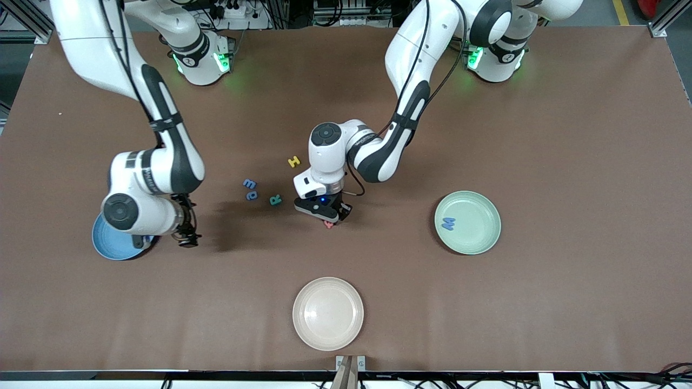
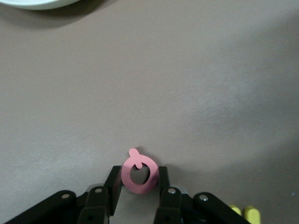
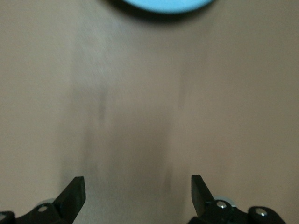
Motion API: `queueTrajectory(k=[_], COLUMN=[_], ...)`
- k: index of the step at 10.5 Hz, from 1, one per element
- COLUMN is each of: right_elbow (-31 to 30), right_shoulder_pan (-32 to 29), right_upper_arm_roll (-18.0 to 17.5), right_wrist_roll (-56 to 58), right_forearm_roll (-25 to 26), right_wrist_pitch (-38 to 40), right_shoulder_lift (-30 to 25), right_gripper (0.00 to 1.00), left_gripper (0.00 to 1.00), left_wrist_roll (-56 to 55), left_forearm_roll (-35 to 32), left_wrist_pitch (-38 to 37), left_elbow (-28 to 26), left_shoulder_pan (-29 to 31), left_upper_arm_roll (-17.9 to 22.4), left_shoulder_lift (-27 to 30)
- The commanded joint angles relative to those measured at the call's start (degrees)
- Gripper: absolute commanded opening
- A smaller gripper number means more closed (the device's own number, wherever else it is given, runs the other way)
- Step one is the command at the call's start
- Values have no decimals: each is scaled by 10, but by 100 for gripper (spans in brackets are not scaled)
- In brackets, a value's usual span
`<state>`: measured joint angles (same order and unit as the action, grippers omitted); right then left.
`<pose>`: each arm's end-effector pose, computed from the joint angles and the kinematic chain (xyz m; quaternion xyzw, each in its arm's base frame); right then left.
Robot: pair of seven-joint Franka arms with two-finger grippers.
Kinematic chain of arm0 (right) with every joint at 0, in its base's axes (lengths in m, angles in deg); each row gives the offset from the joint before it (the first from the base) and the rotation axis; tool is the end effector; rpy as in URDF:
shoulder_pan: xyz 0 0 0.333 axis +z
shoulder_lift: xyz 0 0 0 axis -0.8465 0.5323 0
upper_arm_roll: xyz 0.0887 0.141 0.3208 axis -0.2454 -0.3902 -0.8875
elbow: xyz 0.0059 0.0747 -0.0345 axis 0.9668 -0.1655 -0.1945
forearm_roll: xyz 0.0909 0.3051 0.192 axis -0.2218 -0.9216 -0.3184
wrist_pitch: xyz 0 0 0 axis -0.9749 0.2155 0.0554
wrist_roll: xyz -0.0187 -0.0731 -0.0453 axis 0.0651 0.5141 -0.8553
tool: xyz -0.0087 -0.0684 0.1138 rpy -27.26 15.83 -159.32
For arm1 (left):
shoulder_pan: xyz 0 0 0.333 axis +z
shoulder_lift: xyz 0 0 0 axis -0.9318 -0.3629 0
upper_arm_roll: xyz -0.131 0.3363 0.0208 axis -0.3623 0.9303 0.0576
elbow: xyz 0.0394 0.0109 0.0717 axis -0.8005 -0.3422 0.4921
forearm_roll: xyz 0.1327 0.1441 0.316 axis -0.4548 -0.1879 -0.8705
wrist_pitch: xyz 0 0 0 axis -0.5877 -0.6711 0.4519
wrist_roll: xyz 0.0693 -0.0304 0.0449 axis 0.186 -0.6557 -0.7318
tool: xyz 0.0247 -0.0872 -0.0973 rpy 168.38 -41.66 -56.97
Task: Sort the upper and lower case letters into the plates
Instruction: 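Carry the o to the green plate while the right gripper reaches the blue a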
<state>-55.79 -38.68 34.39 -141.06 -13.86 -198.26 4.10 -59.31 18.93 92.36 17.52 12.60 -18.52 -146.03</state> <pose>0.6260 0.1234 0.2648 0.7529 -0.6498 -0.0629 0.0830 0.5313 -0.6021 0.1823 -0.9684 0.2019 -0.1461 0.0142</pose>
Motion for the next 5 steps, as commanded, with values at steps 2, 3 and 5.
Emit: queueTrajectory(k=[2,3,5], right_elbow=[-76,-107,-152], right_shoulder_pan=[51,65,78], right_upper_arm_roll=[2,2,2], right_wrist_roll=[-52,-54,-56], right_forearm_roll=[-15,-16,-16], right_wrist_pitch=[-90,-143,-194], right_shoulder_lift=[-12,-12,-24], right_gripper=[100,100,100], left_gripper=[18,18,18], left_wrist_roll=[21,30,87], left_forearm_roll=[-4,-4,31], left_wrist_pitch=[-31,-43,-66], left_elbow=[-12,-12,-12], left_shoulder_pan=[11,14,24], left_upper_arm_roll=[-1,-4,-2], left_shoulder_lift=[21,23,40])
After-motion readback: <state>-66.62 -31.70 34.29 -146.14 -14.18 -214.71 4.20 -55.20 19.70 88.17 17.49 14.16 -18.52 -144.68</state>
